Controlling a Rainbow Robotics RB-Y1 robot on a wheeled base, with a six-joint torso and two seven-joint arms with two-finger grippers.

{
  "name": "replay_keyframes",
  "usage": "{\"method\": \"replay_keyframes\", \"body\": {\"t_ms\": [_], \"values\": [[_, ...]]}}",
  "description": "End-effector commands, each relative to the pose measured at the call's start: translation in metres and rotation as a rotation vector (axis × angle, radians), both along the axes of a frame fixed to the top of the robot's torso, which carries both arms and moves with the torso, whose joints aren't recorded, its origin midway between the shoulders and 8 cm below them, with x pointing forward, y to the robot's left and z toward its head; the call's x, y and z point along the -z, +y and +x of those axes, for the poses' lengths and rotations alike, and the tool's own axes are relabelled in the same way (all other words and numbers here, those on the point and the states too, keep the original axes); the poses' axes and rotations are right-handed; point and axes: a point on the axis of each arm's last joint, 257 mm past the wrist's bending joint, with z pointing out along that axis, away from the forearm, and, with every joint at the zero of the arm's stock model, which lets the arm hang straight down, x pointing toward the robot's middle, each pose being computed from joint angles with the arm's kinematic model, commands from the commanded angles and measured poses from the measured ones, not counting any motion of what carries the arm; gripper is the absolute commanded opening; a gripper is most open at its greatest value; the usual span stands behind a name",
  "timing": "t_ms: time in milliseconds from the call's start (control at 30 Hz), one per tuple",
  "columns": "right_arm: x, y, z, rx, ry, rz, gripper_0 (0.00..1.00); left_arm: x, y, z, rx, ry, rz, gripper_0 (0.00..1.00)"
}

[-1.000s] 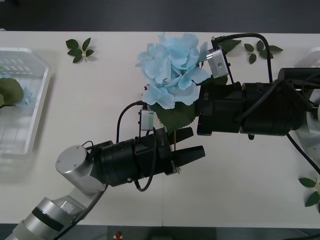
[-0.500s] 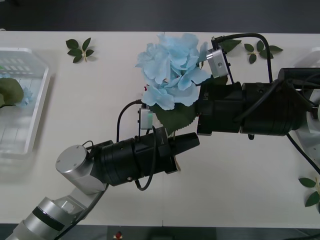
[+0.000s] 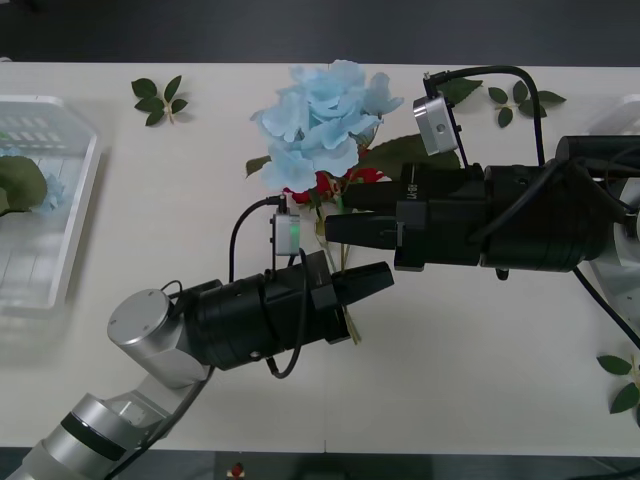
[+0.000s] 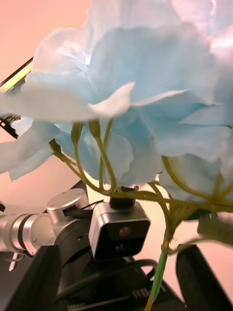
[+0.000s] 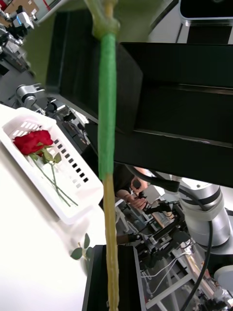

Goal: Put the red flowers into the right box and the blue flowers into the left box

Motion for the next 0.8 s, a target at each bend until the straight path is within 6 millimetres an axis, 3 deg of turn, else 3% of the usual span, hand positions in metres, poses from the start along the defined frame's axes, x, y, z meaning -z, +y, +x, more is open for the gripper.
{"method": "replay_keyframes", "body": {"t_ms": [33, 300, 433, 467, 500, 633, 667, 733, 800], "values": [[-0.013, 0.002, -0.005, 0.001, -0.001, 0.006, 1.0, -0.013, 0.044, 0.02, -0.043, -0.019, 0.023, 0.0], [0.022, -0.01, 0.022, 0.131, 0.135, -0.141, 1.0, -0.05, 0.136, 0.05, -0.142, -0.16, 0.134, 0.0], [0.043, -0.018, 0.04, 0.241, 0.239, -0.246, 1.0, -0.064, 0.185, 0.065, -0.171, -0.08, 0.196, 0.0], [0.043, -0.018, 0.04, 0.241, 0.239, -0.246, 1.0, -0.064, 0.185, 0.065, -0.171, -0.08, 0.196, 0.0], [0.056, -0.022, 0.05, 0.312, 0.297, -0.303, 1.0, -0.066, 0.213, 0.071, -0.192, -0.027, 0.253, 0.0], [0.075, -0.027, 0.071, 0.442, 0.386, -0.367, 1.0, -0.069, 0.27, 0.084, -0.269, 0.073, 0.363, 0.0], [0.083, -0.03, 0.08, 0.489, 0.419, -0.381, 1.0, -0.067, 0.296, 0.089, -0.319, 0.12, 0.405, 0.0], [0.09, -0.032, 0.09, 0.535, 0.444, -0.395, 1.0, -0.065, 0.324, 0.095, -0.385, 0.155, 0.457, 0.0], [0.1, -0.036, 0.104, 0.594, 0.476, -0.413, 1.0, -0.062, 0.368, 0.106, -0.496, 0.183, 0.532, 0.0]]}}
